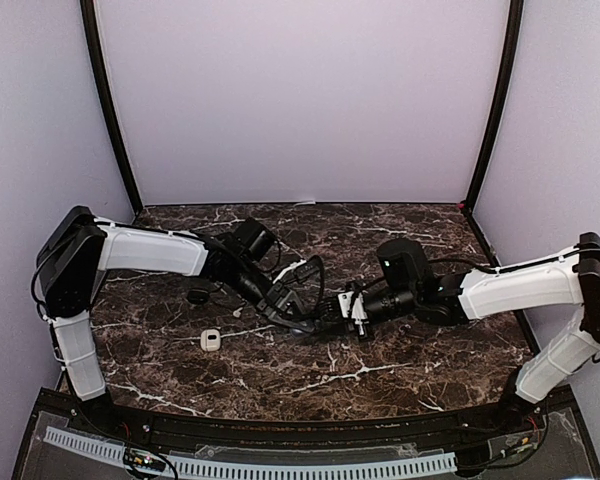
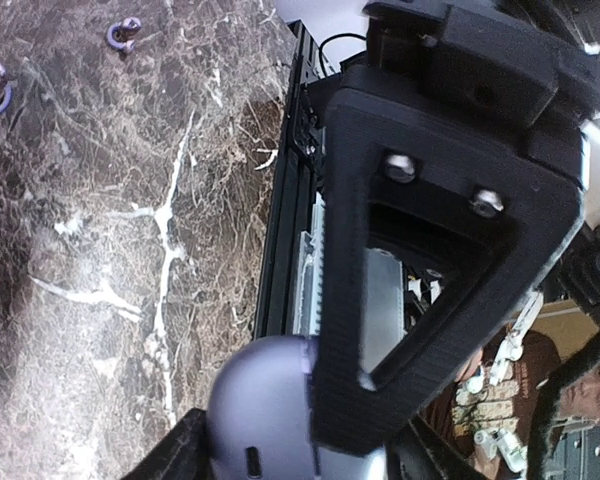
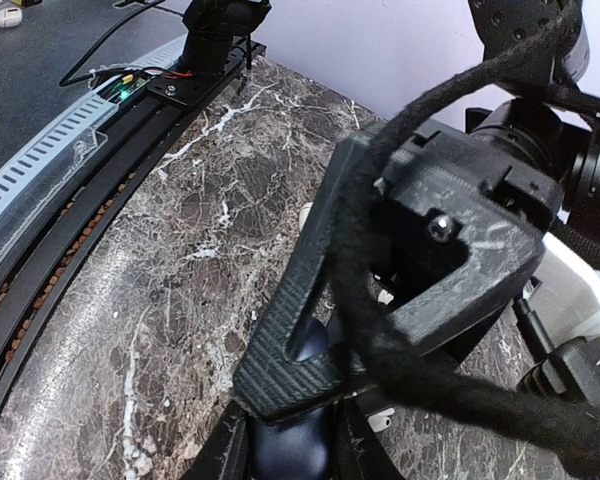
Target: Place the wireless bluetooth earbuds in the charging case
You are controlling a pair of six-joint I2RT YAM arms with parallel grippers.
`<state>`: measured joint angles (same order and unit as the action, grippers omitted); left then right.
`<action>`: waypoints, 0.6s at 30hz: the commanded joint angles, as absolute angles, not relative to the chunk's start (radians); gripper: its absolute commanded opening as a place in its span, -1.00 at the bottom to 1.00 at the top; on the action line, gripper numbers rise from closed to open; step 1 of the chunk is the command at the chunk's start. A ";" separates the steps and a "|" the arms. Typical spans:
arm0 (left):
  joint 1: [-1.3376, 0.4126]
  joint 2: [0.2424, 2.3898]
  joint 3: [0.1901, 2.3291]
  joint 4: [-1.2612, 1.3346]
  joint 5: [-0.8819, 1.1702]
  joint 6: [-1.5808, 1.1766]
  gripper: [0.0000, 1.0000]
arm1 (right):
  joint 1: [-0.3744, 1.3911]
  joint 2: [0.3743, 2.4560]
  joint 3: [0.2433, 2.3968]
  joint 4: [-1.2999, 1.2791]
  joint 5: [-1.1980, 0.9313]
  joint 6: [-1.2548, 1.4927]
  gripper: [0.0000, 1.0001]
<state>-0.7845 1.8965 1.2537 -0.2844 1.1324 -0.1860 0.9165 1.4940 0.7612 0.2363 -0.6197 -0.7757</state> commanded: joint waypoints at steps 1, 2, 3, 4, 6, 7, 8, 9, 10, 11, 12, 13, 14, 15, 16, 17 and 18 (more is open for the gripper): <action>-0.792 1.769 1.227 -0.205 1.101 -0.150 0.69 | 0.913 1.481 0.742 0.281 -0.604 -0.698 -0.66; -0.790 1.748 1.214 -0.183 1.087 -0.152 0.83 | 0.911 1.475 0.736 0.294 -0.600 -0.680 -0.66; -0.788 1.723 1.200 -0.157 1.076 -0.157 0.94 | 0.911 1.467 0.731 0.303 -0.592 -0.662 -0.67; -0.784 1.698 1.184 -0.136 1.062 -0.161 0.98 | 0.910 1.459 0.727 0.307 -0.585 -0.645 -0.68; -0.774 1.644 1.153 -0.096 1.019 -0.166 0.98 | 0.910 1.442 0.720 0.307 -0.573 -0.614 -0.71; -0.768 1.612 1.134 -0.072 0.987 -0.172 0.98 | 0.910 1.431 0.714 0.306 -0.568 -0.600 -0.72; -0.761 1.579 1.114 -0.049 0.946 -0.175 0.98 | 0.910 1.420 0.710 0.305 -0.564 -0.586 -0.72; -0.751 1.532 1.090 -0.018 0.905 -0.182 0.98 | 0.910 1.407 0.701 0.304 -0.560 -0.573 -0.72; -0.743 1.493 1.058 0.026 0.863 -0.190 0.98 | 0.910 1.394 0.693 0.304 -0.555 -0.560 -0.72; -0.733 1.449 1.019 0.076 0.830 -0.195 0.98 | 0.910 1.379 0.681 0.308 -0.546 -0.543 -0.72; -0.725 1.405 0.967 0.145 0.774 -0.197 0.98 | 0.910 1.366 0.671 0.316 -0.533 -0.517 -0.72; -0.720 1.352 0.906 0.223 0.718 -0.200 0.98 | 0.909 1.352 0.655 0.326 -0.525 -0.503 -0.72; -0.717 1.300 0.822 0.297 0.664 -0.201 0.98 | 0.909 1.341 0.641 0.335 -0.519 -0.489 -0.72; -0.716 1.251 0.753 0.370 0.603 -0.204 0.98 | 0.908 1.331 0.631 0.340 -0.515 -0.476 -0.72; -0.716 1.202 0.689 0.442 0.556 -0.207 0.98 | 0.907 1.321 0.623 0.344 -0.510 -0.459 -0.72; -0.715 1.161 0.629 0.516 0.499 -0.217 0.98 | 0.906 1.315 0.615 0.347 -0.504 -0.441 -0.72; -0.715 1.122 0.572 0.579 0.444 -0.231 0.98 | 0.905 1.309 0.608 0.349 -0.500 -0.424 -0.72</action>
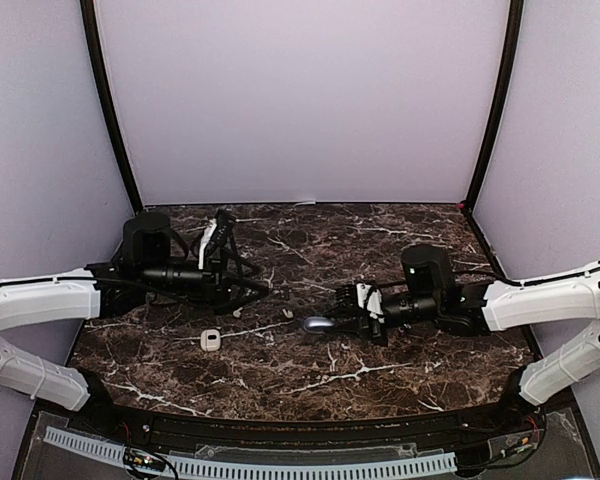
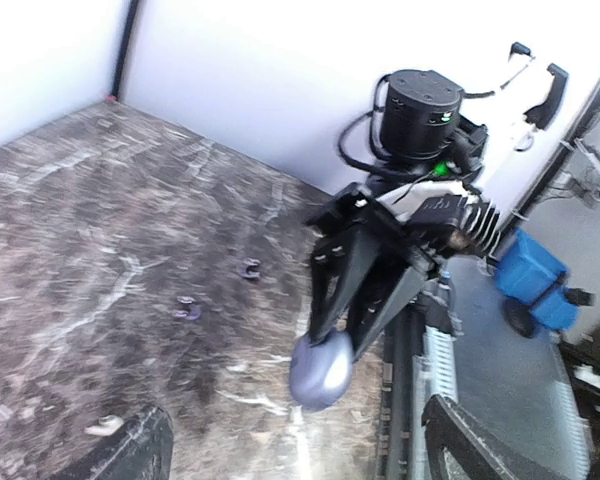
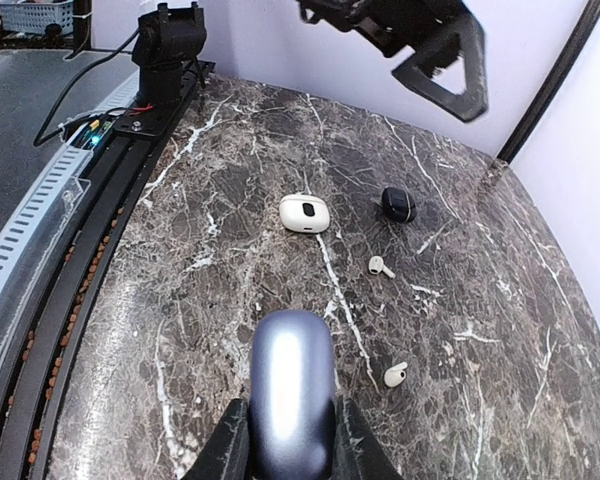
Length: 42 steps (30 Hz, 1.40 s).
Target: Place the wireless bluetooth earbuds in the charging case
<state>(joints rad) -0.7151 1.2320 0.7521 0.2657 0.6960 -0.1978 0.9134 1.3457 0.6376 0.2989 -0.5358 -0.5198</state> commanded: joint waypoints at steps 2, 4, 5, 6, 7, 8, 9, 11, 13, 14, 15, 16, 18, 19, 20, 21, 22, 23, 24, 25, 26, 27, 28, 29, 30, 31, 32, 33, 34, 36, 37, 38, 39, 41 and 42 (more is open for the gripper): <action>-0.715 1.064 0.493 0.669 0.373 -0.234 0.98 | 0.904 1.297 0.594 0.355 -0.494 -0.391 -0.72; -0.716 1.038 0.456 0.684 0.388 -0.201 0.97 | 0.904 1.289 0.583 0.364 -0.491 -0.351 -0.72; -0.715 1.036 0.449 0.679 0.421 -0.178 0.96 | 0.904 1.284 0.580 0.371 -0.490 -0.330 -0.72; -0.715 1.044 0.443 0.674 0.457 -0.154 0.93 | 0.904 1.281 0.576 0.378 -0.489 -0.305 -0.72; -0.715 1.065 0.440 0.672 0.519 -0.126 0.89 | 0.904 1.276 0.575 0.381 -0.485 -0.276 -0.72; -0.716 1.089 0.437 0.672 0.580 -0.108 0.85 | 0.904 1.274 0.577 0.380 -0.481 -0.263 -0.72; -0.718 1.115 0.432 0.691 0.633 -0.093 0.80 | 0.904 1.270 0.581 0.380 -0.475 -0.230 -0.73; -0.731 1.185 0.409 0.764 0.715 -0.075 0.75 | 0.904 1.267 0.591 0.379 -0.465 -0.186 -0.73; -0.762 1.251 0.398 0.835 0.721 -0.044 0.76 | 0.905 1.268 0.602 0.372 -0.486 -0.166 -0.73; -0.777 1.282 0.399 0.857 0.714 -0.029 0.76 | 0.905 1.270 0.606 0.374 -0.502 -0.157 -0.72; -0.789 1.312 0.407 0.874 0.704 -0.019 0.76 | 0.905 1.271 0.608 0.376 -0.511 -0.151 -0.72; -0.799 1.342 0.414 0.889 0.701 -0.011 0.76 | 0.905 1.273 0.610 0.378 -0.515 -0.144 -0.72; -0.820 1.394 0.425 0.935 0.705 0.014 0.76 | 0.907 1.277 0.614 0.380 -0.525 -0.135 -0.72; -0.832 1.415 0.431 0.955 0.692 0.031 0.74 | 0.907 1.280 0.617 0.381 -0.531 -0.131 -0.72; -0.844 1.432 0.441 0.960 0.668 0.055 0.72 | 0.908 1.283 0.620 0.383 -0.538 -0.129 -0.73; -0.857 1.448 0.454 0.953 0.643 0.081 0.69 | 0.909 1.286 0.624 0.386 -0.544 -0.125 -0.73; -0.869 1.459 0.468 0.934 0.617 0.110 0.67 | 0.911 1.289 0.625 0.390 -0.553 -0.121 -0.73; -0.879 1.473 0.484 0.918 0.601 0.135 0.66 | 0.914 1.292 0.626 0.400 -0.560 -0.118 -0.73; -0.888 1.486 0.498 0.906 0.598 0.160 0.65 | 0.916 1.297 0.625 0.413 -0.565 -0.116 -0.73; -0.895 1.499 0.509 0.902 0.590 0.179 0.61 | 0.919 1.305 0.624 0.428 -0.570 -0.114 -0.74; -0.899 1.514 0.516 0.905 0.587 0.189 0.58 | 0.921 1.315 0.625 0.441 -0.576 -0.114 -0.75; -0.901 1.527 0.525 0.909 0.587 0.194 0.54 | 0.924 1.325 0.630 0.451 -0.583 -0.114 -0.76; -0.902 1.539 0.534 0.908 0.589 0.194 0.51 | 0.927 1.337 0.636 0.456 -0.588 -0.114 -0.77; -0.902 1.549 0.543 0.907 0.593 0.193 0.47 | 0.929 1.348 0.642 0.461 -0.591 -0.114 -0.78; -0.902 1.562 0.553 0.904 0.604 0.193 0.41 | 0.933 1.356 0.647 0.467 -0.594 -0.114 -0.78; -0.902 1.570 0.561 0.904 0.614 0.193 0.37 | 0.935 1.365 0.651 0.475 -0.598 -0.114 -0.78; -0.903 1.576 0.566 0.906 0.619 0.190 0.33 | 0.938 1.372 0.655 0.483 -0.600 -0.112 -0.78; -0.904 1.583 0.569 0.911 0.622 0.188 0.29 | 0.939 1.377 0.657 0.492 -0.600 -0.110 -0.78; -0.905 1.587 0.569 0.919 0.625 0.185 0.25 | 0.940 1.383 0.657 0.507 -0.604 -0.107 -0.78; -0.907 1.596 0.569 0.939 0.628 0.176 0.15 | 0.942 1.389 0.658 0.526 -0.608 -0.101 -0.78; -0.907 1.598 0.569 0.945 0.630 0.173 0.11 | 0.942 1.392 0.658 0.533 -0.608 -0.100 -0.78; -0.907 1.600 0.569 0.951 0.633 0.169 0.10 | 0.942 1.394 0.659 0.535 -0.609 -0.099 -0.78; -0.908 1.600 0.567 0.956 0.634 0.167 0.09 | 0.943 1.396 0.660 0.537 -0.609 -0.099 -0.78; -0.908 1.601 0.568 0.962 0.640 0.166 0.09 | 0.944 1.400 0.661 0.536 -0.608 -0.100 -0.78; -0.909 1.600 0.568 0.962 0.641 0.166 0.10 | 0.943 1.402 0.663 0.537 -0.609 -0.100 -0.78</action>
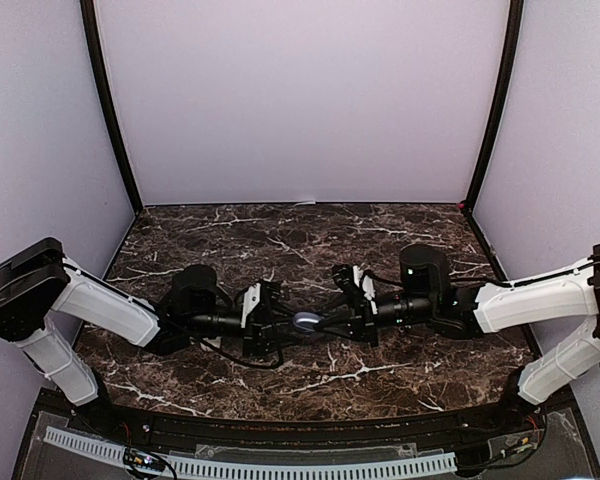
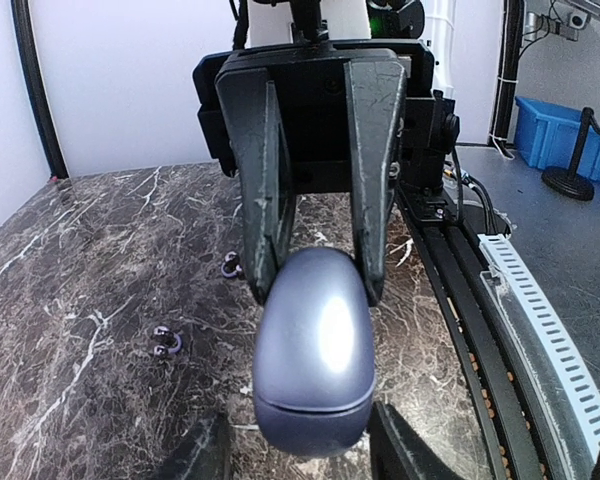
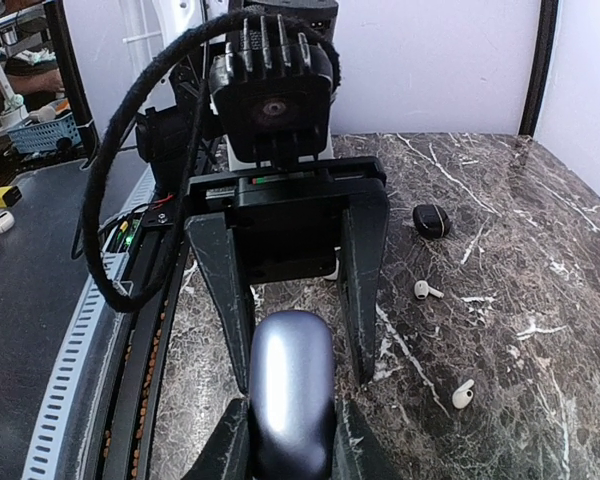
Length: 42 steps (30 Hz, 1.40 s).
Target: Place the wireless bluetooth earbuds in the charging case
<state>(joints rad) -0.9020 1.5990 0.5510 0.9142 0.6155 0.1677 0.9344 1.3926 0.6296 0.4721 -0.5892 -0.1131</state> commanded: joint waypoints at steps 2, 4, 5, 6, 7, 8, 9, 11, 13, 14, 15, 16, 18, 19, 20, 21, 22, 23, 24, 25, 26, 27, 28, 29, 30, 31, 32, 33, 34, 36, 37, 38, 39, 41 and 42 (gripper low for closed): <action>-0.910 1.598 0.566 0.968 0.643 0.163 0.12 | 0.943 1.402 0.662 0.539 -0.610 -0.100 -0.78; -0.910 1.597 0.564 0.980 0.647 0.162 0.12 | 0.943 1.403 0.662 0.540 -0.609 -0.098 -0.78; -0.910 1.599 0.564 0.987 0.649 0.160 0.12 | 0.943 1.404 0.662 0.542 -0.610 -0.097 -0.79; -0.910 1.600 0.563 0.997 0.653 0.157 0.12 | 0.943 1.404 0.662 0.545 -0.610 -0.097 -0.79; -0.910 1.604 0.559 1.011 0.661 0.153 0.12 | 0.943 1.406 0.664 0.547 -0.609 -0.097 -0.78; -0.910 1.607 0.557 1.026 0.667 0.147 0.12 | 0.944 1.409 0.665 0.547 -0.609 -0.095 -0.78; -0.911 1.611 0.554 1.042 0.672 0.143 0.12 | 0.943 1.411 0.666 0.547 -0.608 -0.095 -0.78; -0.911 1.614 0.552 1.059 0.678 0.137 0.11 | 0.943 1.414 0.669 0.548 -0.607 -0.094 -0.78; -0.911 1.616 0.553 1.060 0.678 0.135 0.01 | 0.943 1.415 0.671 0.549 -0.608 -0.092 -0.78; -0.911 1.615 0.553 1.060 0.676 0.135 -0.05 | 0.944 1.414 0.671 0.550 -0.608 -0.092 -0.78; -0.911 1.615 0.553 1.060 0.676 0.135 -0.08 | 0.944 1.414 0.671 0.550 -0.608 -0.092 -0.78; -0.911 1.615 0.553 1.060 0.676 0.134 -0.11 | 0.945 1.415 0.671 0.550 -0.610 -0.092 -0.78; -0.911 1.614 0.553 1.056 0.676 0.134 -0.22 | 0.944 1.414 0.669 0.552 -0.609 -0.091 -0.78; -0.911 1.614 0.553 1.055 0.676 0.135 -0.26 | 0.945 1.414 0.670 0.551 -0.610 -0.091 -0.78; -0.911 1.615 0.553 1.054 0.675 0.136 -0.30 | 0.945 1.415 0.669 0.551 -0.610 -0.091 -0.78; -0.911 1.615 0.554 1.052 0.675 0.136 -0.35 | 0.945 1.414 0.668 0.553 -0.610 -0.089 -0.78; -0.911 1.614 0.555 1.049 0.675 0.137 -0.39 | 0.945 1.414 0.669 0.551 -0.608 -0.089 -0.77; -0.911 1.612 0.555 1.045 0.674 0.139 -0.43 | 0.946 1.415 0.669 0.552 -0.609 -0.089 -0.74; -0.911 1.611 0.555 1.043 0.675 0.140 -0.45 | 0.945 1.414 0.668 0.552 -0.607 -0.089 -0.67; -0.911 1.610 0.555 1.041 0.676 0.142 -0.47 | 0.945 1.413 0.668 0.552 -0.604 -0.088 -0.52; -0.911 1.608 0.553 1.038 0.676 0.144 -0.50 | 0.945 1.411 0.667 0.551 -0.596 -0.086 -0.36; -0.911 1.606 0.554 1.034 0.680 0.146 -0.51 | 0.945 1.408 0.664 0.552 -0.589 -0.086 -0.21; -0.911 1.604 0.555 1.030 0.683 0.147 -0.52 | 0.945 1.405 0.660 0.553 -0.581 -0.086 -0.11; -0.911 1.601 0.556 1.025 0.686 0.149 -0.52 | 0.945 1.403 0.657 0.555 -0.575 -0.086 -0.03; -0.911 1.601 0.557 1.021 0.690 0.148 -0.52 | 0.945 1.401 0.655 0.556 -0.571 -0.087 0.06; -0.911 1.600 0.558 1.019 0.692 0.146 -0.52 | 0.945 1.399 0.654 0.556 -0.567 -0.089 0.13; -0.911 1.599 0.559 1.018 0.694 0.143 -0.52 | 0.947 1.400 0.655 0.555 -0.564 -0.093 0.20; -0.911 1.599 0.560 1.015 0.697 0.142 -0.52 | 0.950 1.400 0.655 0.549 -0.561 -0.098 0.32; -0.911 1.600 0.563 1.012 0.697 0.141 -0.52 | 0.953 1.401 0.656 0.548 -0.555 -0.103 0.42; -0.911 1.601 0.563 1.009 0.696 0.144 -0.53 | 0.963 1.406 0.658 0.541 -0.549 -0.112 0.54; -0.912 1.600 0.565 1.009 0.696 0.145 -0.53 | 0.969 1.408 0.662 0.533 -0.543 -0.119 0.57; -0.913 1.600 0.566 1.006 0.697 0.145 -0.53 | 0.973 1.413 0.668 0.524 -0.536 -0.126 0.59; -0.913 1.601 0.567 1.004 0.699 0.145 -0.53 | 0.976 1.415 0.672 0.516 -0.529 -0.130 0.60; -0.913 1.600 0.569 1.000 0.705 0.146 -0.53 | 0.978 1.421 0.676 0.510 -0.511 -0.130 0.62; -0.914 1.600 0.569 0.999 0.710 0.146 -0.53 | 0.977 1.422 0.678 0.509 -0.502 -0.128 0.63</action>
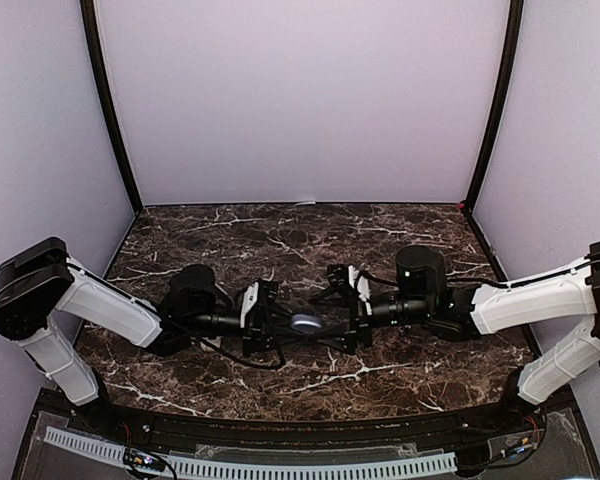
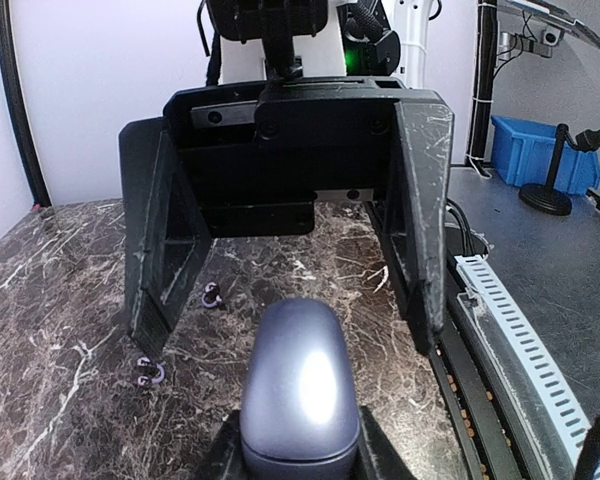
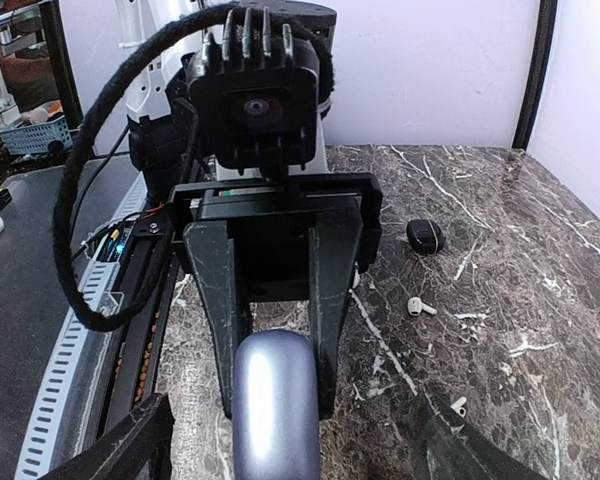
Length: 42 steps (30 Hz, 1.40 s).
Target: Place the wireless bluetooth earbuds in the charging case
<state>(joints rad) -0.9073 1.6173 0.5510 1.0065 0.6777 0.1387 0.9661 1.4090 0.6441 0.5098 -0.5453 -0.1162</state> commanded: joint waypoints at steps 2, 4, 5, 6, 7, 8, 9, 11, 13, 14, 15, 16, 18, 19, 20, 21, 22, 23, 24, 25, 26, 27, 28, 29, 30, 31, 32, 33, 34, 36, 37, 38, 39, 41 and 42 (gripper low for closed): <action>-0.914 1.597 0.568 0.993 0.719 0.151 -0.54 | 0.978 1.422 0.679 0.509 -0.477 -0.121 0.63; -0.916 1.596 0.568 0.982 0.735 0.161 -0.54 | 0.978 1.422 0.679 0.508 -0.456 -0.117 0.64; -0.917 1.593 0.566 0.978 0.742 0.164 -0.54 | 0.977 1.421 0.679 0.509 -0.451 -0.117 0.65; -0.917 1.592 0.565 0.977 0.750 0.165 -0.54 | 0.977 1.423 0.680 0.511 -0.446 -0.116 0.65; -0.917 1.589 0.561 0.978 0.758 0.167 -0.54 | 0.978 1.422 0.679 0.510 -0.440 -0.117 0.65; -0.917 1.585 0.558 0.980 0.766 0.166 -0.55 | 0.976 1.422 0.679 0.510 -0.435 -0.119 0.65; -0.917 1.581 0.554 0.983 0.773 0.164 -0.55 | 0.976 1.421 0.678 0.507 -0.432 -0.122 0.66; -0.919 1.574 0.549 0.993 0.794 0.152 -0.55 | 0.974 1.415 0.675 0.506 -0.423 -0.123 0.66; -0.919 1.568 0.548 0.996 0.828 0.141 -0.56 | 0.970 1.404 0.669 0.507 -0.417 -0.121 0.67; -0.919 1.565 0.548 0.993 0.837 0.139 -0.56 | 0.968 1.397 0.666 0.508 -0.410 -0.116 0.67; -0.920 1.561 0.547 0.989 0.840 0.139 -0.57 | 0.965 1.389 0.663 0.508 -0.402 -0.113 0.67; -0.920 1.559 0.546 0.985 0.839 0.140 -0.57 | 0.962 1.382 0.659 0.512 -0.396 -0.109 0.68; -0.920 1.557 0.545 0.978 0.836 0.142 -0.57 | 0.951 1.365 0.640 0.534 -0.387 -0.096 0.69; -0.920 1.557 0.547 0.975 0.838 0.141 -0.57 | 0.946 1.359 0.632 0.546 -0.384 -0.086 0.69; -0.920 1.556 0.547 0.972 0.843 0.141 -0.57 | 0.939 1.357 0.624 0.558 -0.382 -0.077 0.69; -0.920 1.556 0.546 0.971 0.844 0.137 -0.58 | 0.935 1.356 0.621 0.562 -0.383 -0.072 0.69; -0.922 1.556 0.547 0.971 0.845 0.135 -0.57 | 0.932 1.357 0.618 0.563 -0.383 -0.069 0.69; -0.922 1.556 0.548 0.971 0.845 0.133 -0.58 | 0.930 1.358 0.618 0.561 -0.383 -0.068 0.69; -0.922 1.555 0.548 0.972 0.846 0.131 -0.57 | 0.929 1.359 0.617 0.560 -0.385 -0.068 0.70; -0.921 1.554 0.550 0.971 0.846 0.131 -0.57 | 0.928 1.360 0.618 0.558 -0.384 -0.066 0.69; -0.921 1.553 0.553 0.968 0.847 0.130 -0.58 | 0.927 1.359 0.618 0.556 -0.380 -0.064 0.69; -0.921 1.554 0.554 0.965 0.847 0.131 -0.58 | 0.926 1.358 0.618 0.555 -0.374 -0.061 0.69; -0.921 1.553 0.557 0.961 0.847 0.129 -0.58 | 0.924 1.356 0.618 0.554 -0.368 -0.059 0.69; -0.921 1.553 0.558 0.962 0.848 0.129 -0.58 | 0.923 1.353 0.617 0.555 -0.364 -0.055 0.70; -0.922 1.554 0.559 0.962 0.851 0.128 -0.58 | 0.919 1.351 0.615 0.557 -0.360 -0.051 0.70; -0.922 1.553 0.560 0.962 0.852 0.125 -0.58 | 0.917 1.347 0.614 0.558 -0.357 -0.049 0.70; -0.922 1.554 0.561 0.962 0.850 0.121 -0.58 | 0.915 1.347 0.613 0.556 -0.359 -0.046 0.69; -0.922 1.554 0.561 0.964 0.848 0.120 -0.58 | 0.915 1.347 0.613 0.556 -0.367 -0.048 0.70; -0.922 1.553 0.561 0.965 0.844 0.118 -0.59 | 0.915 1.348 0.613 0.554 -0.379 -0.051 0.69; -0.922 1.554 0.562 0.967 0.832 0.106 -0.59 | 0.914 1.348 0.611 0.552 -0.390 -0.051 0.69; -0.921 1.554 0.561 0.966 0.826 0.100 -0.59 | 0.914 1.347 0.608 0.553 -0.392 -0.051 0.70; -0.921 1.555 0.561 0.967 0.822 0.095 -0.59 | 0.913 1.345 0.609 0.545 -0.385 -0.054 0.70; -0.922 1.553 0.557 0.973 0.818 0.092 -0.59 | 0.913 1.340 0.608 0.534 -0.369 -0.057 0.69; -0.921 1.545 0.543 0.993 0.812 0.086 -0.59 | 0.905 1.328 0.612 0.494 -0.341 -0.058 0.70; -0.922 1.538 0.533 1.002 0.812 0.080 -0.59 | 0.899 1.320 0.612 0.470 -0.333 -0.053 0.70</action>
<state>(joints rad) -0.9176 1.5871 0.5510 0.9501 0.8173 0.1081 0.9188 1.3605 0.6186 0.5098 -0.3717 -0.0654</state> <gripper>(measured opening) 0.323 0.849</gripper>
